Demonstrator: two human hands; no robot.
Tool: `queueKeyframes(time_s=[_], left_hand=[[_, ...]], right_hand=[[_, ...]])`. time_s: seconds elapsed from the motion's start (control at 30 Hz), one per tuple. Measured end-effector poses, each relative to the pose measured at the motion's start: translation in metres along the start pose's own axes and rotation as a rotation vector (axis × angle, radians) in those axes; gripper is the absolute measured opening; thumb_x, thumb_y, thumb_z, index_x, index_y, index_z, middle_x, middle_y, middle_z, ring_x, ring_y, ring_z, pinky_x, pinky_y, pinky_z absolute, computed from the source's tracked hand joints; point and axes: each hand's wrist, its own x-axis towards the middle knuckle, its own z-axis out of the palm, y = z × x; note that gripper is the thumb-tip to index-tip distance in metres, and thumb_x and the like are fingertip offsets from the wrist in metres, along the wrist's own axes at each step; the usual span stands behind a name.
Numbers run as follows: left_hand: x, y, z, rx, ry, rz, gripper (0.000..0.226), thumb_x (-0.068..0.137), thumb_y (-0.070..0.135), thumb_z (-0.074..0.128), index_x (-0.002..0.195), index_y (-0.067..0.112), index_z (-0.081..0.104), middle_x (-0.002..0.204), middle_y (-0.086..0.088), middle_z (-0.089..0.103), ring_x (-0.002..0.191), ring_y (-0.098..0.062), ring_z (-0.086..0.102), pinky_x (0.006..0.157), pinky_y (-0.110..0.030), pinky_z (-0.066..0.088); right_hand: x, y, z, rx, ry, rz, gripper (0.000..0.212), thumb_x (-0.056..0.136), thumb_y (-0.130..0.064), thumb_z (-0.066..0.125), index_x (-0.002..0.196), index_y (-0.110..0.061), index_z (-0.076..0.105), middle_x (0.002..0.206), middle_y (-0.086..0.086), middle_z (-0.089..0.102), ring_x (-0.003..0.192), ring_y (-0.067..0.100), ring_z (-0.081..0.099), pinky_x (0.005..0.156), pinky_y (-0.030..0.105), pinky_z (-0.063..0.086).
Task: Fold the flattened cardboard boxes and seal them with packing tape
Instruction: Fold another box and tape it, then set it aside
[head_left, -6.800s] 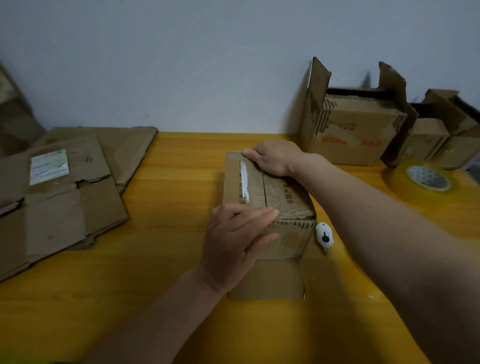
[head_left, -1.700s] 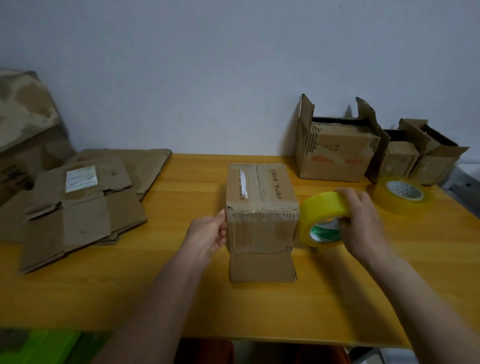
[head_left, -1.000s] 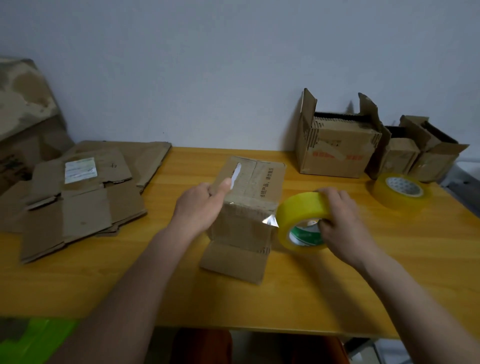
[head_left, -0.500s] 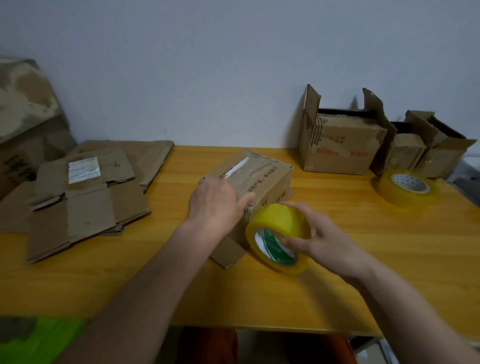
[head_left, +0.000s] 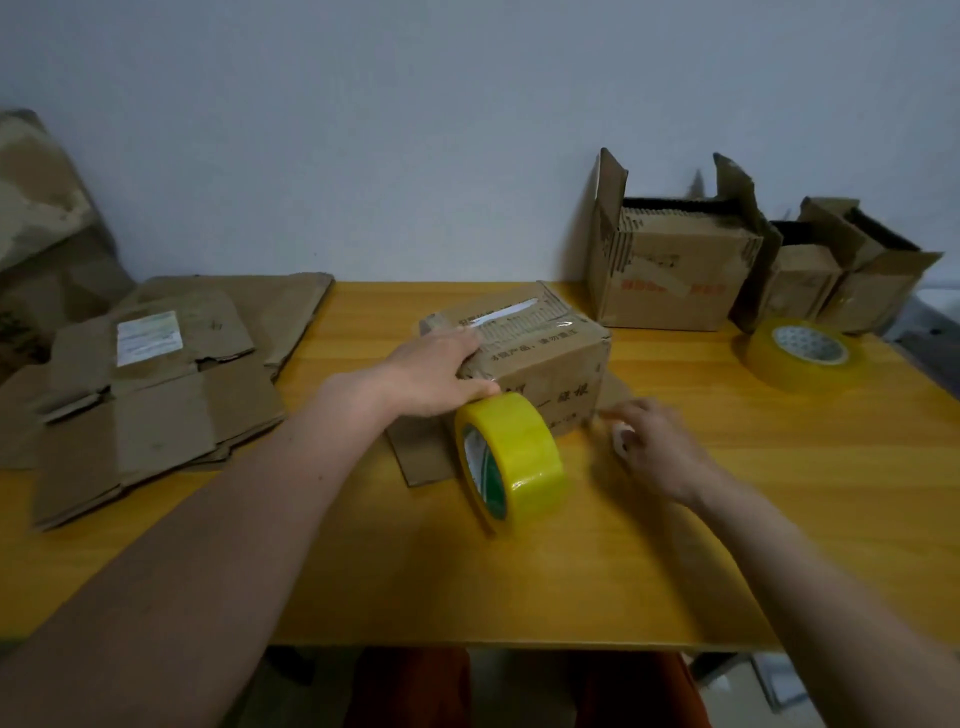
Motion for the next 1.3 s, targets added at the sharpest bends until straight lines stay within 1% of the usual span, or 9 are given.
queueKeyframes(time_s=[0.3, 0.43, 0.5, 0.63, 0.73, 0.87, 1.0, 1.13, 1.3], left_hand=[[0.014, 0.012, -0.015, -0.068, -0.172, -0.036, 0.067, 0.096, 0.034, 0.057, 0.153, 0.027, 0.021, 0.157, -0.009, 0.024, 0.146, -0.025, 0.012, 0.114, -0.032, 0.021], [0.019, 0.017, -0.020, -0.082, -0.208, -0.014, 0.068, 0.095, 0.028, 0.059, 0.152, 0.024, 0.022, 0.153, -0.007, 0.028, 0.142, -0.025, 0.022, 0.113, -0.032, 0.023], [0.023, 0.014, -0.020, -0.112, -0.207, -0.013, 0.069, 0.094, 0.026, 0.060, 0.152, 0.023, 0.022, 0.151, -0.005, 0.031, 0.140, -0.024, 0.026, 0.112, -0.032, 0.025], [0.030, -0.001, -0.009, -0.331, -0.176, -0.015, 0.089, 0.086, 0.017, 0.071, 0.154, 0.020, 0.013, 0.156, 0.003, 0.029, 0.145, -0.017, 0.021, 0.119, -0.031, 0.016], [0.028, -0.007, 0.000, -0.514, -0.051, 0.001, 0.113, 0.074, 0.010, 0.081, 0.155, 0.024, 0.003, 0.159, 0.004, 0.021, 0.147, -0.012, 0.017, 0.118, -0.028, 0.017], [0.017, -0.010, 0.014, -0.533, 0.256, -0.061, 0.128, 0.061, 0.026, 0.091, 0.155, 0.025, 0.004, 0.163, 0.003, 0.004, 0.148, -0.013, 0.007, 0.114, -0.025, 0.013], [-0.007, -0.012, 0.034, -0.861, 0.387, -0.364, 0.114, 0.068, 0.039, 0.085, 0.154, 0.021, 0.013, 0.157, -0.003, 0.024, 0.142, -0.020, 0.030, 0.112, -0.034, 0.031], [-0.038, 0.008, 0.051, -1.369, 0.211, -0.368, 0.070, 0.074, 0.041, 0.080, 0.131, 0.018, 0.047, 0.115, 0.010, 0.063, 0.099, -0.005, 0.065, 0.082, -0.023, 0.051], [-0.039, 0.008, 0.062, -1.224, 0.070, -0.328, 0.104, 0.040, 0.065, 0.081, 0.128, 0.025, 0.043, 0.123, 0.007, 0.058, 0.109, -0.011, 0.060, 0.095, -0.037, 0.051]], right_hand=[[0.007, 0.026, -0.007, -0.185, -0.232, 0.015, 0.035, 0.091, -0.011, 0.055, 0.125, -0.018, 0.060, 0.135, 0.009, 0.034, 0.118, 0.031, 0.046, 0.096, 0.026, 0.036], [-0.001, 0.031, -0.027, -0.029, -0.332, 0.100, 0.009, 0.078, -0.016, 0.073, 0.077, -0.017, 0.064, 0.093, 0.006, 0.060, 0.079, 0.018, 0.059, 0.057, 0.019, 0.041], [-0.008, 0.027, -0.039, 0.092, -0.365, 0.081, 0.011, 0.081, -0.011, 0.073, 0.079, -0.008, 0.063, 0.075, 0.004, 0.066, 0.062, 0.011, 0.063, 0.050, 0.015, 0.042], [-0.017, -0.017, -0.059, 0.695, -0.151, -0.177, 0.010, 0.090, -0.008, 0.060, 0.094, -0.001, 0.053, 0.087, 0.015, 0.069, 0.076, 0.021, 0.067, 0.065, 0.028, 0.052], [-0.005, -0.061, -0.054, 0.578, 0.104, -0.366, 0.012, 0.097, -0.021, 0.052, 0.094, -0.010, 0.049, 0.080, -0.002, 0.052, 0.067, 0.003, 0.046, 0.058, 0.019, 0.037], [0.013, -0.093, -0.032, 0.562, 0.075, -0.378, 0.016, 0.101, -0.026, 0.044, 0.086, -0.021, 0.043, 0.075, -0.009, 0.042, 0.061, -0.001, 0.036, 0.057, 0.018, 0.031], [0.020, -0.094, -0.019, 0.523, 0.086, -0.381, 0.019, 0.101, -0.031, 0.040, 0.085, -0.022, 0.042, 0.079, -0.009, 0.043, 0.066, 0.001, 0.037, 0.059, 0.016, 0.032], [0.024, -0.092, -0.015, 0.484, 0.109, -0.405, 0.019, 0.101, -0.032, 0.039, 0.091, -0.017, 0.045, 0.081, -0.006, 0.044, 0.070, 0.006, 0.038, 0.060, 0.019, 0.032], [0.026, -0.092, -0.013, 0.450, 0.108, -0.404, 0.021, 0.101, -0.031, 0.040, 0.095, -0.011, 0.045, 0.078, -0.007, 0.045, 0.066, 0.005, 0.039, 0.060, 0.023, 0.032]])
